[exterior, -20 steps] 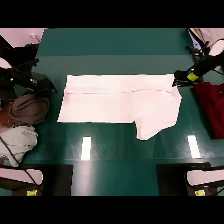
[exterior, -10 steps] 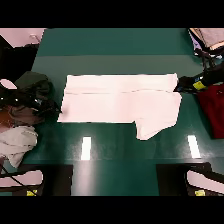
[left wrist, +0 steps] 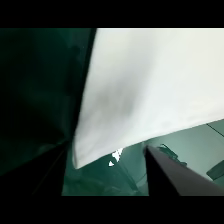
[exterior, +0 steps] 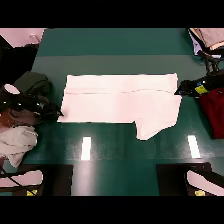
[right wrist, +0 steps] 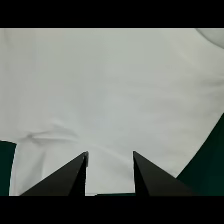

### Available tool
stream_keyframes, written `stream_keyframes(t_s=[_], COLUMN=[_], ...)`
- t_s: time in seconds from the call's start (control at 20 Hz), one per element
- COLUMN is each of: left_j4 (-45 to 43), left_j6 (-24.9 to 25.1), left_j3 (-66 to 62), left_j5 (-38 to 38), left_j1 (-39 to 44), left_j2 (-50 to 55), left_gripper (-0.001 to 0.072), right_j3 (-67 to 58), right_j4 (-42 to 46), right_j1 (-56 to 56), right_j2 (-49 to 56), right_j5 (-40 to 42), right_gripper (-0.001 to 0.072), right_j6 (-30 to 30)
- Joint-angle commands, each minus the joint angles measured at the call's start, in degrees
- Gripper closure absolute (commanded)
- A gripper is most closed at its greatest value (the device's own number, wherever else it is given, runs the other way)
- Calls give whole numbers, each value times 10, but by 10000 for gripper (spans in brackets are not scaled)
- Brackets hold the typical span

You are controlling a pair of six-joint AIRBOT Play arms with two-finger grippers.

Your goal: Fold the shirts.

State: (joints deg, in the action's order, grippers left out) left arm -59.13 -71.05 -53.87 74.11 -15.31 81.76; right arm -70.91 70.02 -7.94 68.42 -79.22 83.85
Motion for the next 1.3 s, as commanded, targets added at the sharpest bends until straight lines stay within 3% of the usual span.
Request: stream_keyframes(t_s=[0.0, 0.05, 0.1, 0.15, 0.25, 0.45, 0.75, 1.05, 1.25], left_j4=[13, 21, 33, 47, 75, 76, 64, 66, 66], left_j6=[1, 0, 1, 3, 6, 10, 25, 24, 24], left_j3=[15, 15, 15, 15, 12, -9, -16, -16, -16], left_j5=[-21, -23, -24, -27, -31, -34, -45, -32, -19], left_j1=[0, 0, 0, 0, 0, 0, 0, 0, 0], left_j2=[1, 1, 1, 1, 1, -33, -93, -93, -93], left_gripper=[169, 183, 403, 521, 685, 687, 687, 687, 686], right_j3=[1, 1, 1, 1, 3, 76, 276, 386, 390], right_j4=[-1, 0, 0, 0, 4, 5, -20, -128, -142], right_j1=[0, 0, 0, 0, 0, -15, -127, -139, -92], right_j2=[-4, -4, -4, -4, -4, -18, -63, -84, -54], right_j5=[0, -3, -7, -13, -34, -47, -31, 82, 123], right_gripper=[372, 372, 372, 372, 372, 372, 366, 366, 366], right_j6=[0, 0, 0, 0, 0, 0, -2, -23, -23])
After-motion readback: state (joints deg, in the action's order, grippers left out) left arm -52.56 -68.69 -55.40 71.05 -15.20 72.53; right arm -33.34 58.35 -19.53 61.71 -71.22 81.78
